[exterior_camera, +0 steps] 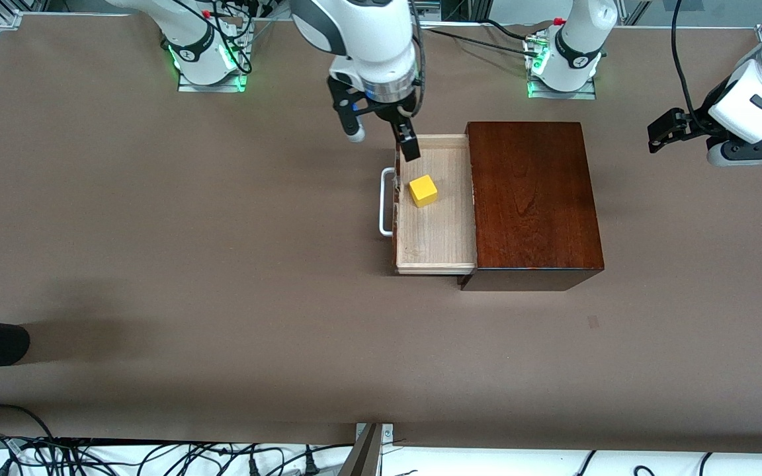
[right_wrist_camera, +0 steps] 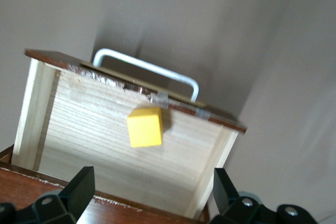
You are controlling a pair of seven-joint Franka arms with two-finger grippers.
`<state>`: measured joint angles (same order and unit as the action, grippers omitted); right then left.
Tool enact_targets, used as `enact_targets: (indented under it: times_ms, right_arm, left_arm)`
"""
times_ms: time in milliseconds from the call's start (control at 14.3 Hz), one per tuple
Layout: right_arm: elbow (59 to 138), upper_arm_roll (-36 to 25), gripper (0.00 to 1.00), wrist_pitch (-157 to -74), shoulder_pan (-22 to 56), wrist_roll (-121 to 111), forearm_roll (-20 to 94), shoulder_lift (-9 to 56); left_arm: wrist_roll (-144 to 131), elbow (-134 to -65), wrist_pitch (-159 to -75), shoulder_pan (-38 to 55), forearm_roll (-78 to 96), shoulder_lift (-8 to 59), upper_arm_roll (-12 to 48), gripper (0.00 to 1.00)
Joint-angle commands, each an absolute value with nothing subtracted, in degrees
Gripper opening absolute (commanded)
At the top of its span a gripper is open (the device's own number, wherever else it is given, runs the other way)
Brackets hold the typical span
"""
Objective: Open drawer, take yellow block, close drawer
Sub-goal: 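Lower the open right gripper over the yellow cube in the drawer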
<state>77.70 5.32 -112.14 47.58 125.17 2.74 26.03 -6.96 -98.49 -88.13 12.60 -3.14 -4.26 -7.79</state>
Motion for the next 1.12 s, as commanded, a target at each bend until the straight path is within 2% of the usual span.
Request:
enact_targets:
  times_ms: [0, 421, 1051]
  right_arm:
    - [73.75, 4.66, 1.0, -114.16, 48.6, 129.37, 2.81, 30.31]
    - [72.16, 4.31, 1.0, -119.0, 49.75, 135.08, 2.37, 37.17]
    - [72.68, 4.31, 1.0, -121.46, 51.15, 137.99, 2.11, 40.43]
  left_arm:
    - [-5.27, -94.67, -87.98, 11.95, -1.23, -1.85, -7.65, 1.0]
    - [-5.19, -94.22, -88.59, 11.87, -1.23, -1.58, -7.65, 1.0]
    - [-5.19, -93.69, -88.77, 11.87, -1.23, -1.49, -7.65, 1.0]
